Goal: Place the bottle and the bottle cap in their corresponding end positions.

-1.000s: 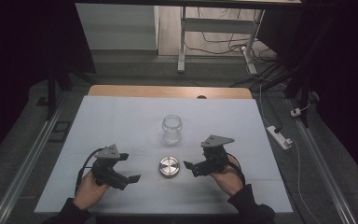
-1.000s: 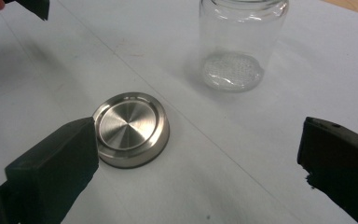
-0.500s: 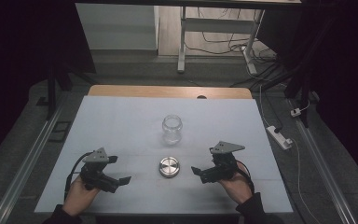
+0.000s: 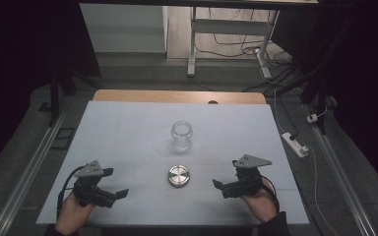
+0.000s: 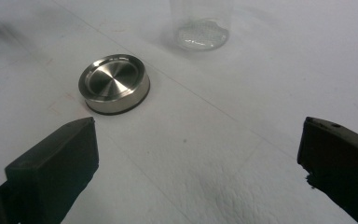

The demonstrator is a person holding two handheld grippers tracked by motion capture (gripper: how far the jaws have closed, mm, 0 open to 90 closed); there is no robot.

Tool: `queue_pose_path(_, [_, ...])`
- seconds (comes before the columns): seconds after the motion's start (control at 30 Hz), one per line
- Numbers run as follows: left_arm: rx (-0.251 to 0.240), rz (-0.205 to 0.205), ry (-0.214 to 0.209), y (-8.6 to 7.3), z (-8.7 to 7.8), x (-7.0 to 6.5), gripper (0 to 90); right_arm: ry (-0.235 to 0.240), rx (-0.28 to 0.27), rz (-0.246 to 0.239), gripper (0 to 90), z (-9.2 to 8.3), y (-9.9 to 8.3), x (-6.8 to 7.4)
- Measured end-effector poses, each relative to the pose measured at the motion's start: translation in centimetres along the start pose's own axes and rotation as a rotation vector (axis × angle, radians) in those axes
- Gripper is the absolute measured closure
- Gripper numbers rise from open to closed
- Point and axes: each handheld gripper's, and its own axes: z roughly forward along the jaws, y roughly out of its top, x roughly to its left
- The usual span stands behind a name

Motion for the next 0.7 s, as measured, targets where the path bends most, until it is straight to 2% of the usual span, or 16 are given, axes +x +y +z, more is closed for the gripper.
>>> queue_pose_path(0.43, [-0.028,-0.051,0.052,-2.6,-2.7,0.2,0.0,-0.055,0.013,0.025,0.0,-2.4,-2.3,-0.5])
queue_pose_path(0.7, [-0.04,-0.082,0.096,-4.1,-4.1,0.3,0.0,-0.099,0.03,0.058,0.0,-3.7,-3.8,-1.0])
